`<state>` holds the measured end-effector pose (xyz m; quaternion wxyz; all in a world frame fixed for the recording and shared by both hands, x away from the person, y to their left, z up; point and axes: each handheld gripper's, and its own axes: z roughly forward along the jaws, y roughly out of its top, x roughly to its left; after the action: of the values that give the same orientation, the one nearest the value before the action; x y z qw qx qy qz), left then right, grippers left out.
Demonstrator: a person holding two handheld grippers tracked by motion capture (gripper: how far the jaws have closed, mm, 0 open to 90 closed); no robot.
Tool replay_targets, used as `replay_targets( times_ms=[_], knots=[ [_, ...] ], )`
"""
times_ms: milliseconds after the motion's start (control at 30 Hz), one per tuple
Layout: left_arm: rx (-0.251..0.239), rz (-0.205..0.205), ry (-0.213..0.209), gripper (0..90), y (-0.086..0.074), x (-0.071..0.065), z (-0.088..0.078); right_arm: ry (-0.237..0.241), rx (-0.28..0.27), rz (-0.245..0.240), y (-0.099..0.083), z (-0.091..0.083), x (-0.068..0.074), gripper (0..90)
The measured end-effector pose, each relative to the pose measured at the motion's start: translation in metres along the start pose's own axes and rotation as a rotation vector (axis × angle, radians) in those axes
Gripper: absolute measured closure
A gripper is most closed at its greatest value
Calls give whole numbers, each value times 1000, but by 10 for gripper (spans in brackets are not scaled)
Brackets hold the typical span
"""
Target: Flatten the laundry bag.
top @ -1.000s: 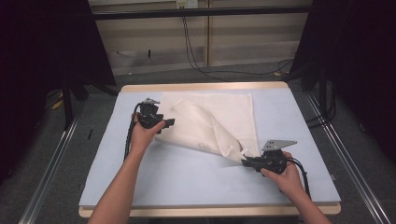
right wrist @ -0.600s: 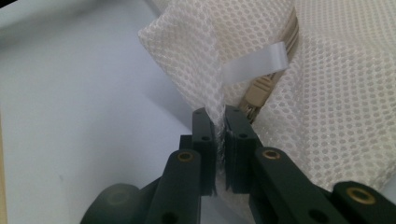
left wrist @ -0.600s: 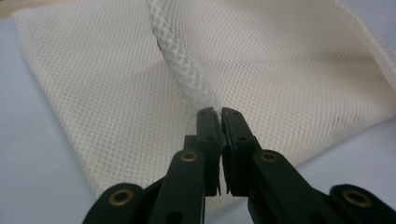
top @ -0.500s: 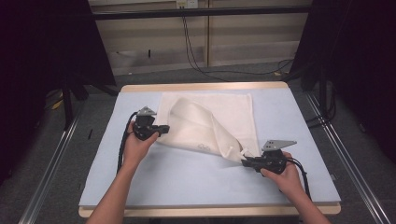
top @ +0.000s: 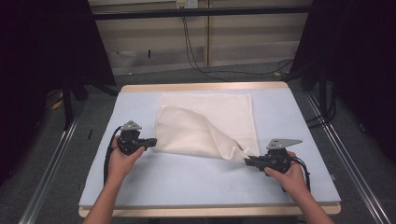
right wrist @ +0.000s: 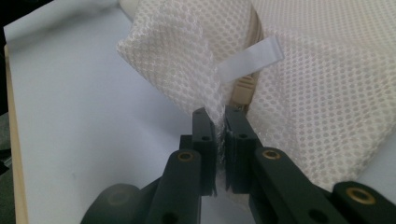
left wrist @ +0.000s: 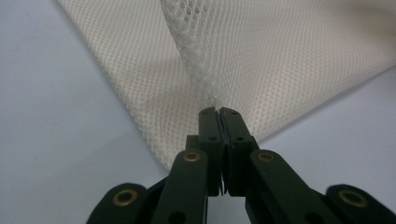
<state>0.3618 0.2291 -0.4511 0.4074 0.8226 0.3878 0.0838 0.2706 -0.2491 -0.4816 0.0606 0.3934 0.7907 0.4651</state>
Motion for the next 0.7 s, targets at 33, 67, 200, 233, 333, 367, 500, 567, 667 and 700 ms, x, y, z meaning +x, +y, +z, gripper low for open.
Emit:
replay_targets(
  times_ms=[33, 67, 200, 233, 333, 367, 500, 567, 667, 700],
  knots=[
    [0, 0, 0, 881, 0, 0, 0, 1, -8, 0, 0, -2, -1, 842],
    [3, -1, 3, 882, -2, 0, -2, 2, -14, 5, 0, -4, -1, 842],
    [18, -12, 10, 881, -9, 2, -7, 7, -15, 4, -3, -9, -2, 843],
    [13, -14, 15, 881, -10, 2, -8, 1, -17, -3, -4, -12, -2, 842],
    [32, -1, 21, 882, -12, 0, -10, 1, -23, -16, -6, -20, -2, 842],
    [25, -6, 26, 882, -13, 0, -9, 2, -26, -15, -7, -21, -2, 842],
    [28, 6, 50, 900, -14, -2, -12, 0, -33, -21, -8, -25, -2, 839],
    [41, -1, 86, 900, -16, 1, -14, -6, -32, -24, -8, -27, -2, 839],
    [32, -16, 75, 900, -18, 6, -17, -6, -39, -21, -9, -31, -3, 840],
    [35, -14, 76, 900, -18, 6, -17, -5, -44, -20, -10, -34, -4, 841]
  ],
)
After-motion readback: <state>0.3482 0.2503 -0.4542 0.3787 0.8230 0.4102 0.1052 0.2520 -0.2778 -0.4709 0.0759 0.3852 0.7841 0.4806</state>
